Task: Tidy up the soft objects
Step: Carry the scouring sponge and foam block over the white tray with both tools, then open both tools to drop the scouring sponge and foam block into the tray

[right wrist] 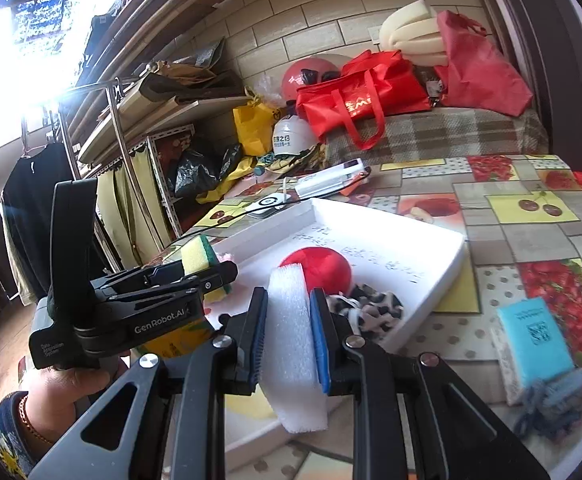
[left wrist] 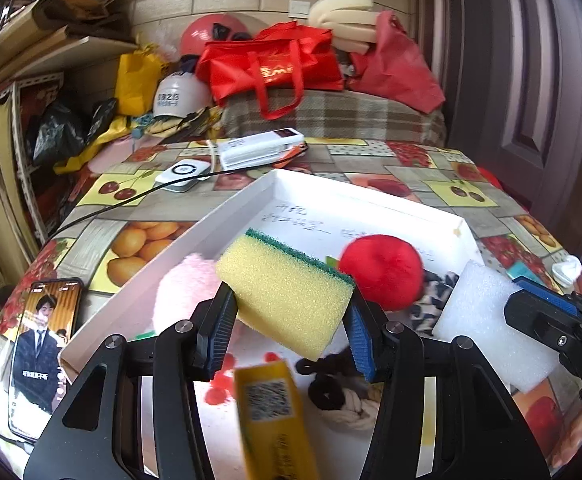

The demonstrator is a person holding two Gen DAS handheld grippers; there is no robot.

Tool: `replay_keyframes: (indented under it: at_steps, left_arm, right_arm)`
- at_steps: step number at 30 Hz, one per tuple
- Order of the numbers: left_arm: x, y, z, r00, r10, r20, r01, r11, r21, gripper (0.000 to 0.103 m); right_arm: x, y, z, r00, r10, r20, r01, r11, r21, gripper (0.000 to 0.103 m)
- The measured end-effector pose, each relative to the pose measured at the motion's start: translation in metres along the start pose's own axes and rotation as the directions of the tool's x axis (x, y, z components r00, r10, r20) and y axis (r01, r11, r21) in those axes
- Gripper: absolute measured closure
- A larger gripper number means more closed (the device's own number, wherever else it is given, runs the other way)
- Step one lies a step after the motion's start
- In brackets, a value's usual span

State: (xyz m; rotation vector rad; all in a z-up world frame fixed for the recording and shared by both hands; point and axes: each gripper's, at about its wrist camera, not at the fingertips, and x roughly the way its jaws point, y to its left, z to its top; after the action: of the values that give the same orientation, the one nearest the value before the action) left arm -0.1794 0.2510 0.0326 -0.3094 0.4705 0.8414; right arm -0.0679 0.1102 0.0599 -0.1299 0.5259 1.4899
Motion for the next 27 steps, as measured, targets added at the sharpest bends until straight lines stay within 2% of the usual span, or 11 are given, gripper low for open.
replay_keyframes:
  at_steps: [7, 10, 12, 14, 15, 16, 17, 21, 23, 27]
  left_arm:
    - [-0.003, -0.002, 0.001, 1.000, 0.011, 0.024, -0.012, 1.000, 0.019, 0.051]
    - [-0.004, 0.000, 0.001, 0.999, 0.033, 0.027, -0.034, 0.999, 0.015, 0.048]
    - [-0.003, 0.002, 0.001, 0.998, 0.052, 0.026, -0.052, 0.999, 0.007, 0.046]
    - [-0.002, 0.004, 0.001, 0.998, 0.065, 0.021, -0.065, 0.998, -0.003, 0.038]
    - [-0.001, 0.004, 0.001, 0.997, 0.072, 0.019, -0.072, 0.997, -0.004, 0.033]
    - [-0.001, 0.004, 0.001, 0.996, 0.084, 0.016, -0.084, 0.996, -0.005, 0.021]
    - [-0.001, 0.005, 0.001, 0.995, 0.094, 0.017, -0.094, 0.996, -0.006, 0.016]
    - [-0.005, 0.006, 0.000, 0.991, 0.125, 0.043, -0.124, 0.992, -0.013, 0.010]
    - [-0.006, 0.007, 0.000, 0.990, 0.132, 0.047, -0.131, 0.991, -0.019, 0.009]
    - [-0.005, 0.011, 0.000, 0.991, 0.128, 0.042, -0.126, 0.991, -0.034, 0.007]
  right_arm:
    - [0.028, 0.013, 0.010, 1.000, 0.012, -0.008, -0.013, 0.999, -0.039, 0.083]
    - [0.041, 0.008, 0.013, 1.000, 0.006, -0.029, -0.006, 1.000, -0.009, 0.082]
    - [0.041, 0.000, 0.014, 1.000, -0.019, -0.017, 0.020, 0.999, 0.036, 0.070]
    - [0.035, -0.006, 0.014, 0.999, -0.031, 0.012, 0.031, 0.997, 0.072, 0.023]
    - [0.031, -0.008, 0.013, 0.999, -0.035, 0.031, 0.032, 0.996, 0.087, 0.018]
    - [0.028, -0.010, 0.013, 0.998, -0.041, 0.046, 0.036, 0.995, 0.096, 0.018]
    - [0.027, -0.010, 0.013, 0.998, -0.043, 0.047, 0.039, 0.995, 0.096, 0.018]
    - [0.024, -0.010, 0.013, 0.997, -0.042, 0.058, 0.036, 0.995, 0.090, 0.015]
    - [0.024, -0.009, 0.014, 0.997, -0.042, 0.064, 0.037, 0.996, 0.085, 0.000]
    - [0.024, -0.010, 0.014, 0.997, -0.042, 0.072, 0.035, 0.995, 0.092, 0.000]
